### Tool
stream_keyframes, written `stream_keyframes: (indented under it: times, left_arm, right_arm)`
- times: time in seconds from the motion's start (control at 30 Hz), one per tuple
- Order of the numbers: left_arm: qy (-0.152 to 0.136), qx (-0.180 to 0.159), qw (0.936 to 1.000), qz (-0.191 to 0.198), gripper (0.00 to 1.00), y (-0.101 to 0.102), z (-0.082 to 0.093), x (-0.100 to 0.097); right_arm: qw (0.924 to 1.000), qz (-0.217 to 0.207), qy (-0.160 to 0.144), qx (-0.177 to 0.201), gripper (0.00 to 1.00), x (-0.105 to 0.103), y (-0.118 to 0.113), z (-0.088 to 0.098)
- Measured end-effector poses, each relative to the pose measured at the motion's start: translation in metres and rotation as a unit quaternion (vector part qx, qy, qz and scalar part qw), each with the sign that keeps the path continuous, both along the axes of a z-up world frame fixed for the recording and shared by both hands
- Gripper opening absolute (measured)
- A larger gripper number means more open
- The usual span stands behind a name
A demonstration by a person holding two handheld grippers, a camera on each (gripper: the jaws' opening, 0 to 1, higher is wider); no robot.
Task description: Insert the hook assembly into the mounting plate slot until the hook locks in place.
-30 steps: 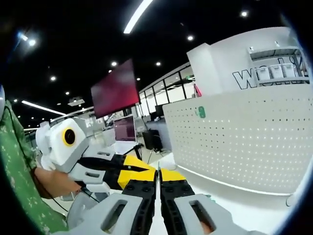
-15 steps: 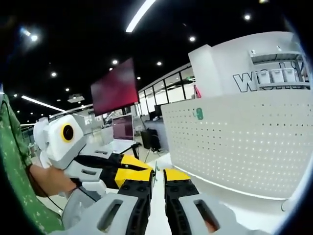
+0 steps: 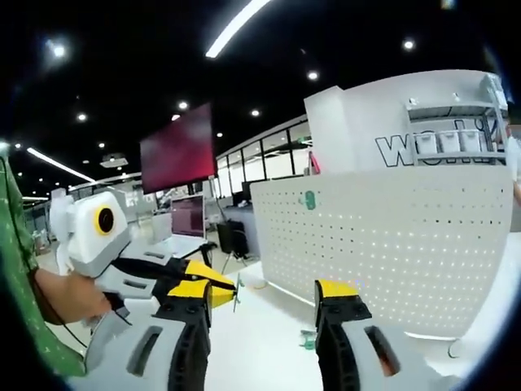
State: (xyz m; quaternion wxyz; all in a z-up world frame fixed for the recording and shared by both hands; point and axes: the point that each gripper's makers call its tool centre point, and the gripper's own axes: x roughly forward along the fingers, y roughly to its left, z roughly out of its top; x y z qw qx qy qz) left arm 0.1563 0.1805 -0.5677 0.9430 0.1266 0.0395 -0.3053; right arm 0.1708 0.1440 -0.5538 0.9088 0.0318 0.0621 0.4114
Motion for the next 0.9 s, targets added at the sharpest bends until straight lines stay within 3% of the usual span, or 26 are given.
stream_keyframes:
  times: [0.1,0.53,0.9]
  left_arm:
    - [0.002,-0.001,1.0000,0.000,0.02,-0.001,0.000,0.002]
    - [0.009,-0.016,0.9998,0.003,0.02,-0.002,0.003,0.011]
    - [0.016,-0.026,0.9995,0.012,0.02,-0.002,0.005,0.023]
  right_arm:
    - [0.9997,-0.024,-0.011,0.000,0.71,0.006,-0.009,0.002]
    - [0.9981,-0.047,-0.038,-0.010,0.97,0.009,-0.029,0.009]
    - [0.9978,-0.037,-0.052,-0.015,0.99,0.008,-0.057,0.013]
